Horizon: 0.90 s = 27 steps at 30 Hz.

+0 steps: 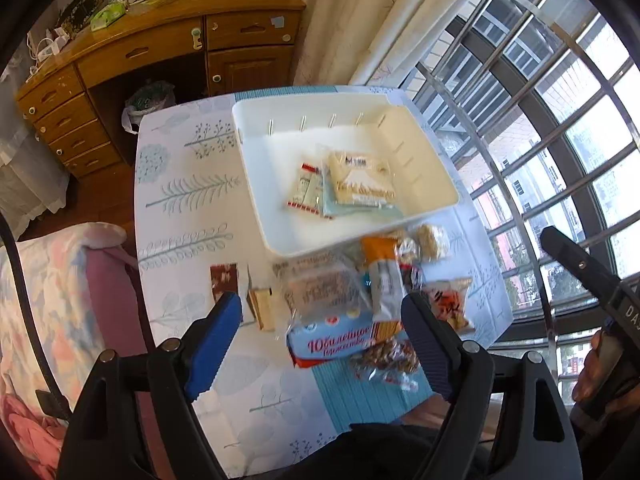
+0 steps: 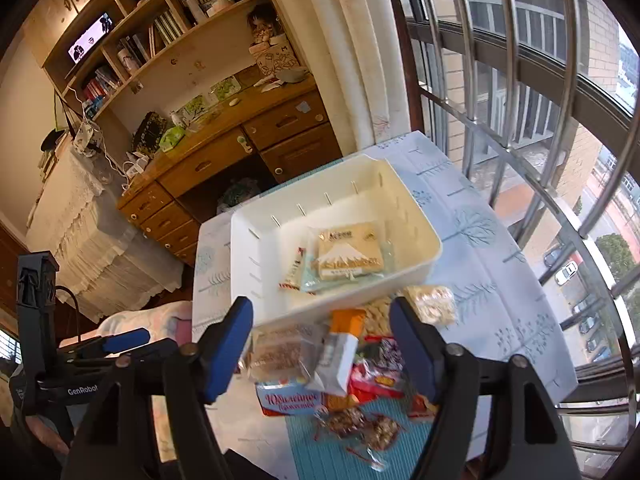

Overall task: Organize snacks
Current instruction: 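Withdraw both grippers from the tray and move toward the remaining snacks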

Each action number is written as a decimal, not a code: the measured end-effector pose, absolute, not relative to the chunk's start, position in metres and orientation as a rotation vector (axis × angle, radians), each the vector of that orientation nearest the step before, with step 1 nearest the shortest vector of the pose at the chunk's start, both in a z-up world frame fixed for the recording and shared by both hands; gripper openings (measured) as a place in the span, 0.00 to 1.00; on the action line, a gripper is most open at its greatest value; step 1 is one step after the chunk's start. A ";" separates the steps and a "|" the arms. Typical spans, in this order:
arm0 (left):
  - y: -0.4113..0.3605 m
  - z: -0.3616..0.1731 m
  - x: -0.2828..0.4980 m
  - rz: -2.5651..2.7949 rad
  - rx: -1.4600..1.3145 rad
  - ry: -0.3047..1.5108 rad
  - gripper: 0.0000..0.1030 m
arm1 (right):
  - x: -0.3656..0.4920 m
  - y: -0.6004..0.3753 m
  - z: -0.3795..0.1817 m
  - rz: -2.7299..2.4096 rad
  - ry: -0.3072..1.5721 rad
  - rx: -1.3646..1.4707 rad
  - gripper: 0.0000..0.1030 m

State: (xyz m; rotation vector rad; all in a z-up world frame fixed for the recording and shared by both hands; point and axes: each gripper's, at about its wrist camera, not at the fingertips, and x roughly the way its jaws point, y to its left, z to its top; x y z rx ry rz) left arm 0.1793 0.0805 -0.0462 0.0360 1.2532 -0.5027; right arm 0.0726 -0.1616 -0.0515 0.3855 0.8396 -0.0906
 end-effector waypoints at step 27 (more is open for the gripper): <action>0.043 -0.138 0.096 -0.110 -0.241 1.488 0.88 | 0.058 -0.208 -0.136 0.262 1.078 -0.044 0.78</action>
